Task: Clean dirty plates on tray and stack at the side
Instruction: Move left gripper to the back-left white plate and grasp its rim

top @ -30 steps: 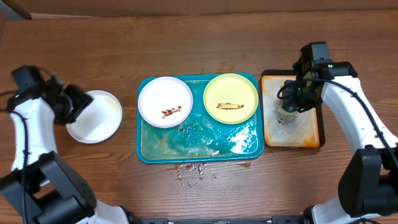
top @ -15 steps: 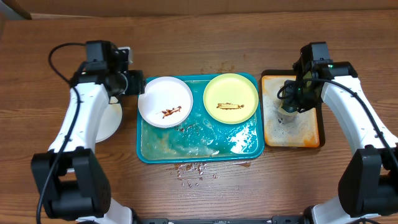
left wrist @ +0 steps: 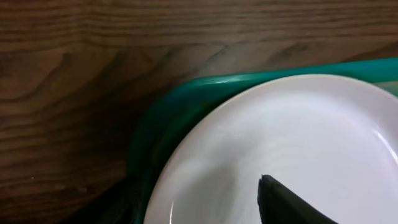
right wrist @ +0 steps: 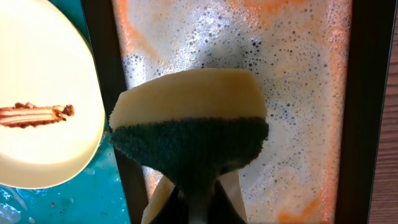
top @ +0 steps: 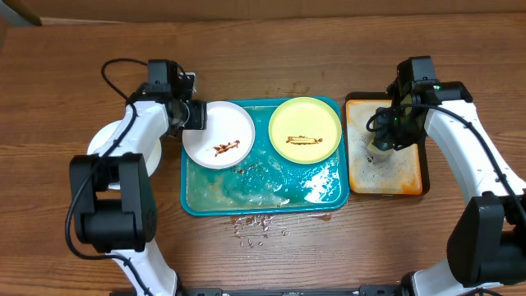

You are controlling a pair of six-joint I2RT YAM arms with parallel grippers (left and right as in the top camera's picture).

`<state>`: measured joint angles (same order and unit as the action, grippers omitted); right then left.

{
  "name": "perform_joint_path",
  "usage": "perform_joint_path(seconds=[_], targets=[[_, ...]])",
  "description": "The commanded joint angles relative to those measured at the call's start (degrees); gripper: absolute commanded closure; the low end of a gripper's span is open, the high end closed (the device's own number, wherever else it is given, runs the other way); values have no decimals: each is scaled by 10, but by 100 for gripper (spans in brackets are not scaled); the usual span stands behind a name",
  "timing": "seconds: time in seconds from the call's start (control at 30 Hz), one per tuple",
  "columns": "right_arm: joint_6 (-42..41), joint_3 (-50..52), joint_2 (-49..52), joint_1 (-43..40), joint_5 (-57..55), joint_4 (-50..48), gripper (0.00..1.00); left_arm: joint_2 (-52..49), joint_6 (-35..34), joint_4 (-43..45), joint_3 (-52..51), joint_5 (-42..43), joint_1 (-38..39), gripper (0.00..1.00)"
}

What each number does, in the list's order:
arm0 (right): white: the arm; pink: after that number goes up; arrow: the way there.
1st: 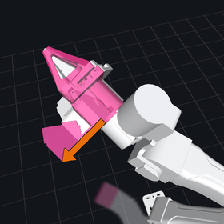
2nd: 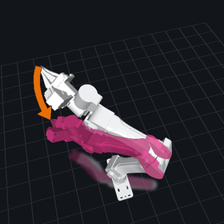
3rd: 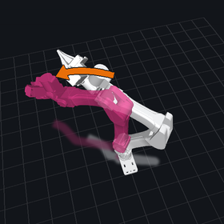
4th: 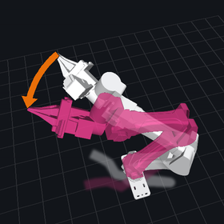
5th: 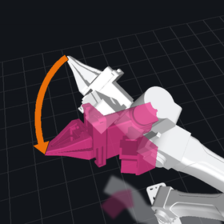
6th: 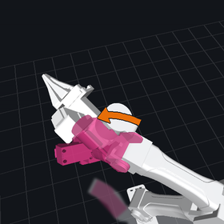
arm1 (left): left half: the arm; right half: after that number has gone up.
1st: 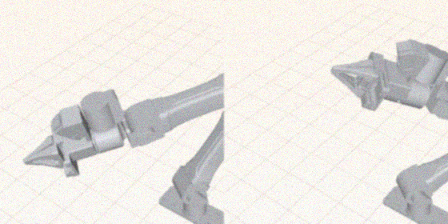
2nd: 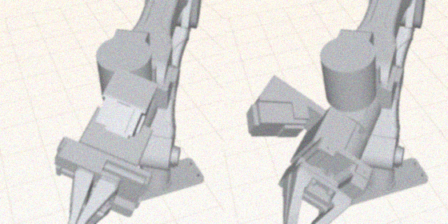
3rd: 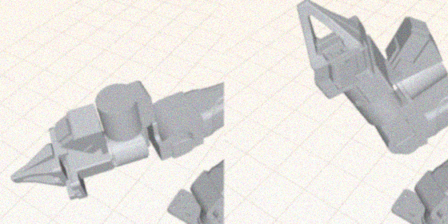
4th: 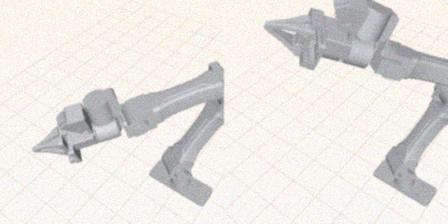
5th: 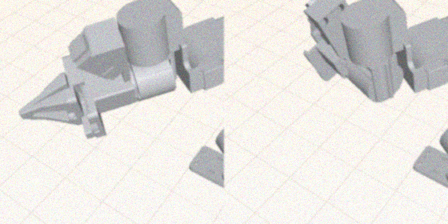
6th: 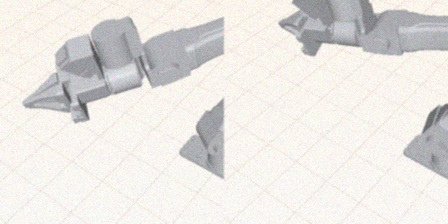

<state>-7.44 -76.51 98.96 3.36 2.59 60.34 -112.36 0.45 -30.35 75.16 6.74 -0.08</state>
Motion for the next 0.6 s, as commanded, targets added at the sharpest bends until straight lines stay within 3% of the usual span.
perform_joint_path(seconds=[0.0,0.07,0.27,0.47,0.57], targets=[[2,-8,-8,-3,1,1,96,-19,13,2,9,-30,0,38],[2,-8,-8,-3,1,1,95,-28,12,0,9,-26,0,39],[2,-8,-8,-3,1,0,95,-34,6,-23,9,8,1,59],[2,-8,-8,-3,1,1,95,-33,9,-37,9,16,1,66],[2,-8,-8,-3,1,1,95,-25,-7,-44,14,-11,0,59]])
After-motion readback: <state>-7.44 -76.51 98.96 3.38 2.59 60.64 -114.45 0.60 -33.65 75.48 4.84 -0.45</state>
